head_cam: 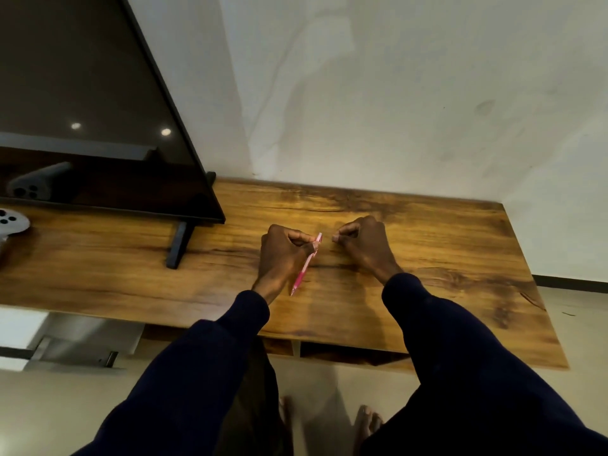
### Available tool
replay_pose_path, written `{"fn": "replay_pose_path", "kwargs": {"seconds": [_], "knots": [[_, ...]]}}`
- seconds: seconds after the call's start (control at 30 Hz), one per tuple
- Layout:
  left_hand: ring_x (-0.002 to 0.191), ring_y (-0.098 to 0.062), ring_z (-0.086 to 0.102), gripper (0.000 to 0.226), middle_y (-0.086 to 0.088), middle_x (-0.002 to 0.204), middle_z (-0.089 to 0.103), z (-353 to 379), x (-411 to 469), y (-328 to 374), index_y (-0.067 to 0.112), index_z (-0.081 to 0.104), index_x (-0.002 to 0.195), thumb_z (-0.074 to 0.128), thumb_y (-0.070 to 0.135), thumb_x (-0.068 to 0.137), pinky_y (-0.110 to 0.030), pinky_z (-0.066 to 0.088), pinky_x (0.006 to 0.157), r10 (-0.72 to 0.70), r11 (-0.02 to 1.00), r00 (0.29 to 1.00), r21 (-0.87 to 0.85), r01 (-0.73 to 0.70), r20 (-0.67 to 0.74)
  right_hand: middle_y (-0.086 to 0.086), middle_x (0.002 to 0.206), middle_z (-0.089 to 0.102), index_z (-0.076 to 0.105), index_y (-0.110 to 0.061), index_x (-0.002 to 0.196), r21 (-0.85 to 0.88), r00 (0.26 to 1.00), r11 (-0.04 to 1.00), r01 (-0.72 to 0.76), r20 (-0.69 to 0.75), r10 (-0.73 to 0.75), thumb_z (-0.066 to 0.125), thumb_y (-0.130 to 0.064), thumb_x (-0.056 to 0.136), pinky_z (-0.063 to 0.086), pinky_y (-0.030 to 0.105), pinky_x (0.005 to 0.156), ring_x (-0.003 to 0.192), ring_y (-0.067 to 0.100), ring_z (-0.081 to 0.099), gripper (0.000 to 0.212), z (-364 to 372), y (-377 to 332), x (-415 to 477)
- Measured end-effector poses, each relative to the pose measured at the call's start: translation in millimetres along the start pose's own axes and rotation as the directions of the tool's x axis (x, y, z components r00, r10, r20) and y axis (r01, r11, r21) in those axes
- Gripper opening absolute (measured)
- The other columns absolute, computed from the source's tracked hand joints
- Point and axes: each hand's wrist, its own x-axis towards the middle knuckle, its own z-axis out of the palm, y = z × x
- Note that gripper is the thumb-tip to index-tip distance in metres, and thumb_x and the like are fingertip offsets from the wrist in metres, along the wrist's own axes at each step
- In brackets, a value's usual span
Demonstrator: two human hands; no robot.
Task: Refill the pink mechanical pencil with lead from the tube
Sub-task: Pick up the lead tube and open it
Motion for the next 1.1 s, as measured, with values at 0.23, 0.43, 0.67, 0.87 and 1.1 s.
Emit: {"fn": "replay_pose_path", "kwargs": {"seconds": [0.23,0.43,0.67,0.87,1.1], "knots": [[0.068,0.008,0.067,0.013,0.001,0.086,0.081,12,2,-12,0.010,0.082,0.093,0.086,0.018,0.084,-0.003,0.050,0.062,0.039,0.996,0.999,0.087,-0.037,-0.018,-0.003,0.089,0.068,0.081,-0.003,0.098,-0.013,1.000,1.000,0.006,-0.026,-0.006,0.080,-0.007,0.087,0.041,-0.005,0.066,0.074,-0.008,0.055,0.011,9,14,-1],[0.069,0.003,0.069,0.010,-0.001,0.083,0.080,17,2,-14,0.010,0.082,0.094,0.084,0.015,0.086,0.001,0.047,0.060,0.073,0.991,0.997,0.112,-0.070,-0.026,0.002,0.095,0.070,0.081,-0.006,0.097,-0.021,0.997,0.999,0.045,-0.068,-0.046,0.079,-0.007,0.088,0.043,-0.003,0.068,0.077,-0.006,0.056,0.009,14,16,2],[0.067,0.006,0.070,0.012,0.003,0.081,0.079,16,4,-20,0.011,0.083,0.093,0.084,0.022,0.086,-0.003,0.051,0.061,0.121,0.989,0.992,0.093,-0.117,-0.040,0.005,0.104,0.073,0.078,-0.005,0.107,-0.088,0.989,0.991,0.098,-0.098,-0.107,0.077,-0.006,0.090,0.043,-0.004,0.071,0.080,-0.003,0.059,0.017,16,21,-1],[0.066,0.007,0.070,0.016,0.003,0.081,0.078,16,3,-24,0.009,0.082,0.094,0.085,0.021,0.085,-0.004,0.051,0.059,0.119,0.991,0.992,0.064,-0.115,-0.051,0.007,0.101,0.076,0.078,-0.005,0.105,-0.129,0.983,0.982,0.138,-0.102,-0.152,0.080,-0.004,0.086,0.047,0.003,0.074,0.087,0.012,0.069,0.019,7,27,-5],[0.063,0.014,0.066,0.020,0.006,0.085,0.077,14,-2,-24,0.009,0.081,0.098,0.086,0.021,0.083,-0.002,0.051,0.061,0.115,0.992,0.992,0.064,-0.111,-0.061,0.011,0.098,0.071,0.080,-0.003,0.094,-0.203,0.972,0.952,0.230,0.008,-0.233,0.073,0.006,0.088,0.044,0.000,0.070,0.082,0.011,0.061,0.013,1,25,3]]}}
